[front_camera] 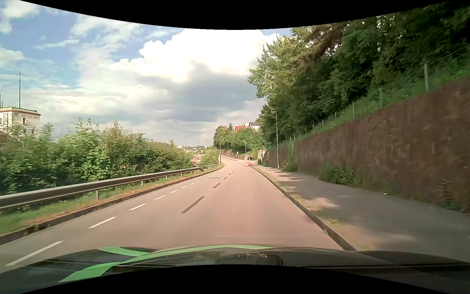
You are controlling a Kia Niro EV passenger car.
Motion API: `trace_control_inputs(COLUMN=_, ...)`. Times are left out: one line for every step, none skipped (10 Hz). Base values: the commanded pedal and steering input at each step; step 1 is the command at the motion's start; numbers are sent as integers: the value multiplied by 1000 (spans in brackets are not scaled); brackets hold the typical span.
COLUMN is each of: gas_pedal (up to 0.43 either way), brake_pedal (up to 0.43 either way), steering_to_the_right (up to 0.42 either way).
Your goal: Follow the waypoints while adhering to traffic rules and regulations
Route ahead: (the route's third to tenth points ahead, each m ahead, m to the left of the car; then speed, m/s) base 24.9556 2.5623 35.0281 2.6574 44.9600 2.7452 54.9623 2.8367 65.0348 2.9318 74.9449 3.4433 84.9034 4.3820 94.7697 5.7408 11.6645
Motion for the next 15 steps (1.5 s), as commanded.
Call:
trace_control_inputs(gas_pedal=98, brake_pedal=0, steering_to_the_right=-2)
trace_control_inputs(gas_pedal=98, brake_pedal=0, steering_to_the_right=-2)
trace_control_inputs(gas_pedal=98, brake_pedal=0, steering_to_the_right=-2)
trace_control_inputs(gas_pedal=98, brake_pedal=0, steering_to_the_right=-3)
trace_control_inputs(gas_pedal=98, brake_pedal=0, steering_to_the_right=-2)
trace_control_inputs(gas_pedal=98, brake_pedal=0, steering_to_the_right=-2)
trace_control_inputs(gas_pedal=98, brake_pedal=0, steering_to_the_right=-2)
trace_control_inputs(gas_pedal=98, brake_pedal=0, steering_to_the_right=-2)
trace_control_inputs(gas_pedal=98, brake_pedal=0, steering_to_the_right=-3)
trace_control_inputs(gas_pedal=98, brake_pedal=0, steering_to_the_right=-3)
trace_control_inputs(gas_pedal=98, brake_pedal=0, steering_to_the_right=-3)
trace_control_inputs(gas_pedal=98, brake_pedal=0, steering_to_the_right=-3)
trace_control_inputs(gas_pedal=98, brake_pedal=0, steering_to_the_right=-4)
trace_control_inputs(gas_pedal=98, brake_pedal=0, steering_to_the_right=-5)
trace_control_inputs(gas_pedal=98, brake_pedal=0, steering_to_the_right=-7)
